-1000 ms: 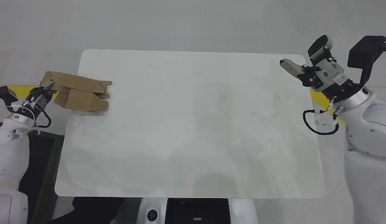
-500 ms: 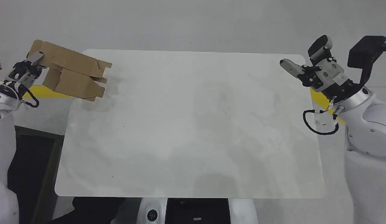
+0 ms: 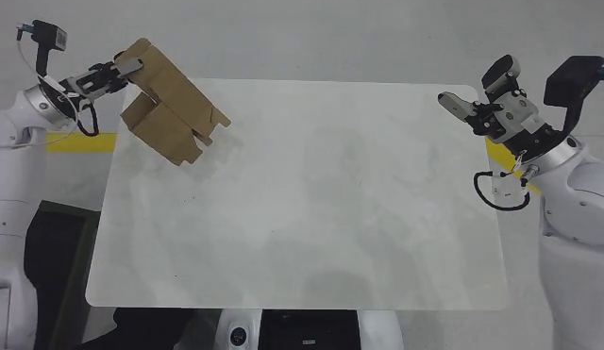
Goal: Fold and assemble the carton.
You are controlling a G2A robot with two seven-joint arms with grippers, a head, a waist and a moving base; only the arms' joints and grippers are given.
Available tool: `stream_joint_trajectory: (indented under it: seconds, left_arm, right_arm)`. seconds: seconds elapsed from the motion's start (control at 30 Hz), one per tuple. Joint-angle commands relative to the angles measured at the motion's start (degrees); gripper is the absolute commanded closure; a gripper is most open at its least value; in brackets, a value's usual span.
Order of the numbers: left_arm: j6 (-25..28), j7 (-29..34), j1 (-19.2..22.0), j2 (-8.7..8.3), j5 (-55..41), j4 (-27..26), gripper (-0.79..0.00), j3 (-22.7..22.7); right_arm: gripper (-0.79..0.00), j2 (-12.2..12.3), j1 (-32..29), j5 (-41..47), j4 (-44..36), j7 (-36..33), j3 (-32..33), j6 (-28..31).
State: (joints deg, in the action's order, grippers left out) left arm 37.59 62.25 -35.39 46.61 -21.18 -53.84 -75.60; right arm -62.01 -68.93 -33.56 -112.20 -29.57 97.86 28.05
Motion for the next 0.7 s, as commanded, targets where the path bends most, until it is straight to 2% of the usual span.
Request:
stream_joint_trajectory:
  seconds: [0.0,0.37,0.67]
  left_arm:
    - [0.4,0.8,1.0,0.48,0.8,-1.5,0.000,2.0]
    - [-0.4,4.9,4.6,2.95,1.2,-8.4,0.000,11.0]
    - [-0.9,5.3,5.2,3.69,4.3,-14.3,0.000,16.1]
  right_arm:
    - [-0.785,0.0,0.0,0.0,0.0,0.0,0.0,0.0]
    - [-0.785,0.0,0.0,0.0,0.0,0.0,0.0,0.0]
    - [-0.785,0.0,0.0,0.0,0.0,0.0,0.0,0.0]
